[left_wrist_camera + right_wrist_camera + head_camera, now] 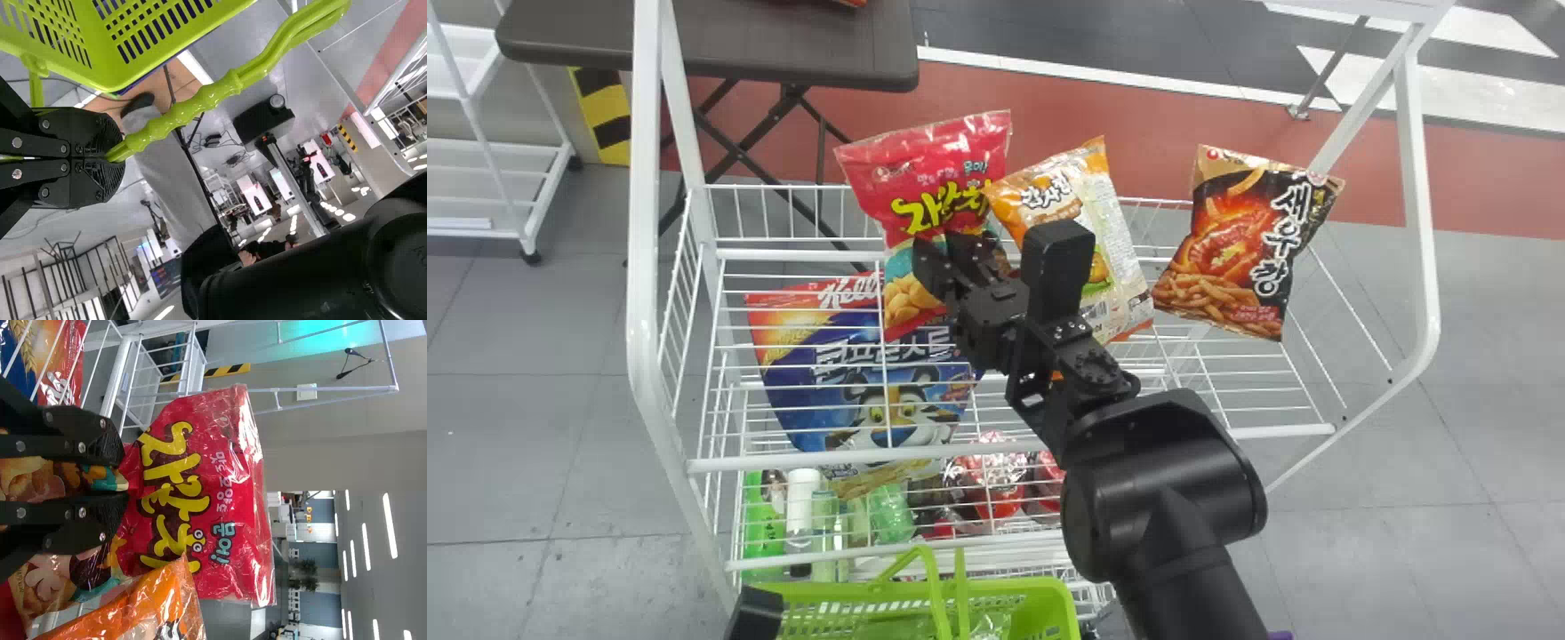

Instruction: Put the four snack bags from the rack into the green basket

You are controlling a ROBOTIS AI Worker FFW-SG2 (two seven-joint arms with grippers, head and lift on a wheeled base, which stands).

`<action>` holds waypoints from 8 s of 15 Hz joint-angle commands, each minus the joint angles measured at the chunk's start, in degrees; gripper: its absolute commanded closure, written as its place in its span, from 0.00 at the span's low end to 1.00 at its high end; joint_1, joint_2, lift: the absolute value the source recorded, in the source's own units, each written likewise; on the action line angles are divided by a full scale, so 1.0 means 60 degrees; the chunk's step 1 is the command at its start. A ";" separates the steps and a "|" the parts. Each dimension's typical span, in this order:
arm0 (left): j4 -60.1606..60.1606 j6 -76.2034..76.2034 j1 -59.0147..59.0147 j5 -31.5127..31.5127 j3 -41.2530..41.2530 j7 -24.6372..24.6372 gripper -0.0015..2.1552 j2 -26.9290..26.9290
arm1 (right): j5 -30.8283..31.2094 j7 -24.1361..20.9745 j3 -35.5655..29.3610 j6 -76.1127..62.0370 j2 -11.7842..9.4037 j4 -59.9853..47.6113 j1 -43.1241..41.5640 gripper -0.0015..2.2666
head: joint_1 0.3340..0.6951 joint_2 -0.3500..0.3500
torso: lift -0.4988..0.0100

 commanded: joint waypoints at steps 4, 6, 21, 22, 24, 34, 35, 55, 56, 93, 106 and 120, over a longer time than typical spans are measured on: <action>0.0004 0.0000 -0.0001 0.0004 -0.0016 0.0015 0.99 0.0000 | -0.0068 0.0099 0.0095 -0.0242 0.0008 -0.0570 0.0438 0.92 | 1.00 0.18 | 0.97; 0.0004 0.0029 -0.0001 -0.0011 -0.0031 0.0015 0.99 0.0014 | -0.0112 0.0231 0.0095 -0.0301 0.0008 -0.0687 0.0482 0.92 | 1.00 0.19 | 0.97; -0.0128 0.0029 0.0102 -0.0040 -0.0134 0.0015 0.99 0.0029 | -0.0375 0.1183 0.0227 -0.0652 -0.0197 -0.4012 0.2913 0.92 | 1.00 0.25 | 0.97; -0.0128 0.0029 0.0102 -0.0040 -0.0148 0.0015 0.99 0.0029 | -0.0434 0.1212 0.0124 -0.0682 -0.0270 -0.4305 0.3279 0.92 | 1.00 0.24 | 0.97; -0.0128 0.0029 0.0102 -0.0040 -0.0148 0.0015 0.99 0.0029 | -0.0536 0.1403 -0.0257 -0.0623 -0.0387 -0.5111 0.4217 0.92 | 1.00 0.20 | 0.97; -0.0128 -0.0118 0.0263 -0.0040 0.0013 0.0176 0.99 -0.0059 | -0.3041 0.3717 -0.4153 0.6584 -0.1237 -0.9256 0.7484 0.92 | 1.00 0.00 | 0.97; -0.0128 -0.0088 0.0263 -0.0040 -0.0002 0.0264 0.99 -0.0074 | -0.2953 0.4069 -0.4636 0.6233 -0.0783 -0.9520 0.7776 0.92 | 1.00 0.00 | 0.97; -0.2135 0.0615 0.1200 0.0179 0.0159 0.0161 0.99 0.0014 | -0.0595 0.5592 -0.2820 0.8459 -0.0651 -0.6356 0.6751 0.92 | 1.00 0.00 | 0.97; -0.2135 0.0615 0.1200 0.0179 0.0159 0.0161 0.99 0.0014 | -0.0595 0.5563 -0.2468 0.8459 -0.0665 -0.6356 0.6736 0.92 | 1.00 0.00 | 0.97; -0.1886 0.0615 0.0907 0.0165 0.0101 0.0117 0.99 0.0087 | 0.0137 0.2413 -0.3523 0.7111 -0.0079 -0.4276 0.0833 0.06 | 1.00 0.00 | 0.97; -0.1695 0.0820 0.0673 0.0165 -0.0046 0.0000 0.99 0.0102 | 0.0284 0.2399 -0.3801 0.6233 -0.0065 -0.4481 0.1639 0.94 | 1.00 0.00 | 0.97; -0.1827 0.0439 0.1186 0.0253 0.0540 0.0132 0.99 0.0146 | -0.2455 0.3556 -0.4695 0.6760 0.0316 -0.9652 0.6649 0.94 | 1.00 0.00 | 0.97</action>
